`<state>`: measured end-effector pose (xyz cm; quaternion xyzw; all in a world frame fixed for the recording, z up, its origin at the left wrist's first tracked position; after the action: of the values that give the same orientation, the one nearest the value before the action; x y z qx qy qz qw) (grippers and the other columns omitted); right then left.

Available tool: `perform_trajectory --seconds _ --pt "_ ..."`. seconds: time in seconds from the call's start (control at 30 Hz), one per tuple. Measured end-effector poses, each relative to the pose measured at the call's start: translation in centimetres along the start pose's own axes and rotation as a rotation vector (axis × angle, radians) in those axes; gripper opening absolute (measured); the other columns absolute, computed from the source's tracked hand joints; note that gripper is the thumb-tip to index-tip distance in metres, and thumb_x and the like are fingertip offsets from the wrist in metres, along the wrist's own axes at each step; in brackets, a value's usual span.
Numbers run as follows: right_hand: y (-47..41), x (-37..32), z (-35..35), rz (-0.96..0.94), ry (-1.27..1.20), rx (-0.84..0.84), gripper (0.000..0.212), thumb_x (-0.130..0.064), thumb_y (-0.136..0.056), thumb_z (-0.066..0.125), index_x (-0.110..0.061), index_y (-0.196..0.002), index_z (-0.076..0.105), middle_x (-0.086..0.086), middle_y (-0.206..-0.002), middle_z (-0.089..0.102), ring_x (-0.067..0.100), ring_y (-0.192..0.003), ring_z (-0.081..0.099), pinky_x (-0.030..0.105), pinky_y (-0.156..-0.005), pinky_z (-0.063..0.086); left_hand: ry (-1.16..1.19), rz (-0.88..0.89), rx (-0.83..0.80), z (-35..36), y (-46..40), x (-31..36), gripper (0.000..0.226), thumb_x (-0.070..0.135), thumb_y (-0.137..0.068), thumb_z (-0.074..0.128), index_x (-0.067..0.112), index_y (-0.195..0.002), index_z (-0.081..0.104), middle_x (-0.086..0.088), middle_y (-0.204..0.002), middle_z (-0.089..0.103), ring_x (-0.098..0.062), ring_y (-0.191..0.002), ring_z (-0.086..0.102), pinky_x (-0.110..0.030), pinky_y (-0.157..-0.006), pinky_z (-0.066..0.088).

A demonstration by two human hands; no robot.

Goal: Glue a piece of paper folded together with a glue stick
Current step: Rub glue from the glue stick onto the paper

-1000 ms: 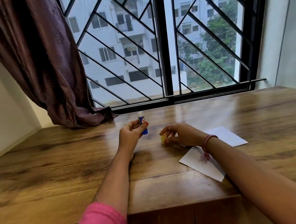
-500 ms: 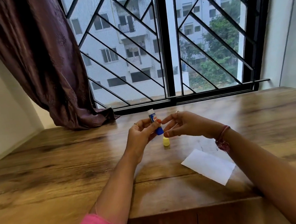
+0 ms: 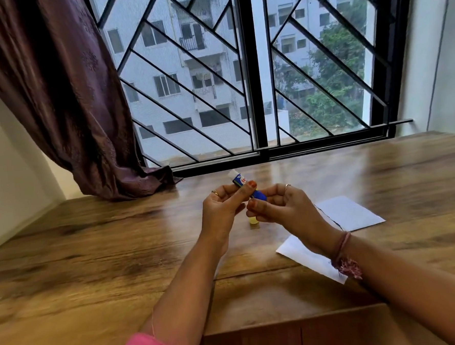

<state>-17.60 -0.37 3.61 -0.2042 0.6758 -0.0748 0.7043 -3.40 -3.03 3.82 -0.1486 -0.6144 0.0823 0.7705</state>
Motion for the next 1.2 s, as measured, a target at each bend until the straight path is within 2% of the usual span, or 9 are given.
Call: perform_trajectory --seconds 0.2,0.3,0.43,0.6,0.77,0.87,1.0,1.1,1.2 --pt "0.1 0.8 0.5 0.127 -0.185 -0.054 0.033 -0.024 -0.083 0.063 0.001 -0.104 0.061 0.023 -0.098 0.072 0.025 -0.092 0.071 0.032 -0.081 0.058 -0.023 0.011 -0.011 0.2 0.0 0.0 0.039 0.029 -0.065 0.081 0.006 -0.095 0.071 -0.013 -0.092 0.073 -0.025 -0.091 0.067 -0.037 -0.088 0.051" --pt "0.2 1.0 1.2 0.204 -0.295 -0.14 0.03 -0.031 -0.088 0.055 -0.005 -0.1 0.064 0.018 -0.094 0.074 0.024 -0.092 0.071 0.025 -0.074 0.058 0.006 -0.006 -0.039 0.3 0.0 0.0 0.031 0.027 -0.065 0.081 0.011 -0.09 0.074 -0.009 -0.088 0.073 -0.021 -0.088 0.067 -0.031 -0.084 0.051" --pt "0.3 1.1 1.7 0.297 -0.483 -0.205 0.038 -0.035 -0.086 0.052 -0.003 -0.102 0.065 0.019 -0.094 0.074 0.023 -0.091 0.072 0.023 -0.07 0.057 0.016 -0.016 -0.045 0.3 0.1 0.2 0.019 0.027 -0.065 0.081 0.018 -0.082 0.075 -0.005 -0.084 0.074 -0.017 -0.081 0.068 -0.025 -0.075 0.054" --pt "0.2 1.3 1.2 0.293 -0.537 -0.148 0.04 -0.026 -0.081 0.06 0.001 -0.111 0.061 0.02 -0.103 0.071 0.021 -0.094 0.071 0.024 -0.077 0.058 0.018 -0.001 -0.01 0.1 0.2 0.4 0.021 0.03 -0.062 0.082 0.019 -0.079 0.076 -0.009 -0.088 0.074 -0.023 -0.089 0.069 -0.027 -0.079 0.053" --pt "0.2 1.3 0.5 0.23 -0.397 -0.062 0.063 -0.014 -0.067 0.074 0.006 -0.122 0.05 0.017 -0.1 0.071 0.022 -0.093 0.069 0.028 -0.085 0.057 -0.002 0.006 0.026 0.1 0.2 0.4 0.019 0.031 -0.061 0.082 0.02 -0.076 0.077 -0.011 -0.09 0.075 -0.023 -0.094 0.07 -0.029 -0.084 0.051" --pt "0.4 1.3 0.6 0.219 -0.386 -0.06 0.054 -0.017 -0.071 0.07 0.006 -0.117 0.054 0.015 -0.095 0.072 0.02 -0.091 0.069 0.027 -0.085 0.056 -0.01 0.011 0.03 0.1 0.1 0.4 0.019 0.031 -0.06 0.083 0.022 -0.075 0.077 -0.009 -0.089 0.075 -0.02 -0.092 0.07 -0.027 -0.082 0.049" --pt "0.3 1.2 1.1 0.246 -0.415 -0.1 0.036 -0.03 -0.088 0.054 0.001 -0.105 0.06 0.012 -0.084 0.074 0.015 -0.079 0.071 0.021 -0.073 0.058 0.034 0.009 0.019 0.1 0.0 0.3 0.028 0.035 -0.054 0.085 0.019 -0.076 0.076 -0.011 -0.092 0.074 -0.024 -0.096 0.068 -0.031 -0.088 0.049" --pt "0.3 1.8 1.6 0.315 -0.465 -0.124 0.043 -0.038 -0.096 0.04 0.0 -0.1 0.061 0.013 -0.08 0.073 0.016 -0.072 0.071 0.022 -0.068 0.058 0.03 0.013 0.02 0.1 -0.1 0.3 0.033 0.036 -0.053 0.085 0.018 -0.079 0.075 -0.011 -0.092 0.074 -0.021 -0.094 0.069 -0.03 -0.086 0.048" --pt "0.2 1.8 1.3 0.325 -0.491 -0.121 0.041 -0.036 -0.094 0.047 0.0 -0.104 0.063 0.014 -0.085 0.073 0.017 -0.076 0.071 0.023 -0.071 0.058 0.034 0.015 0.022 0.1 -0.1 0.4 0.031 0.036 -0.054 0.085 0.018 -0.078 0.076 -0.009 -0.092 0.075 -0.019 -0.093 0.069 -0.027 -0.084 0.048"
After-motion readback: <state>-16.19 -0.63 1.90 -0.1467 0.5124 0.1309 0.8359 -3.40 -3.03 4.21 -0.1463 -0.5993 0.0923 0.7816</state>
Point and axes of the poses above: each hand's wrist, its own y-axis away from the middle knuckle, its own z-axis out of the palm, x = y × z, the point moved 5 cm from there along -y, towards the middle knuckle
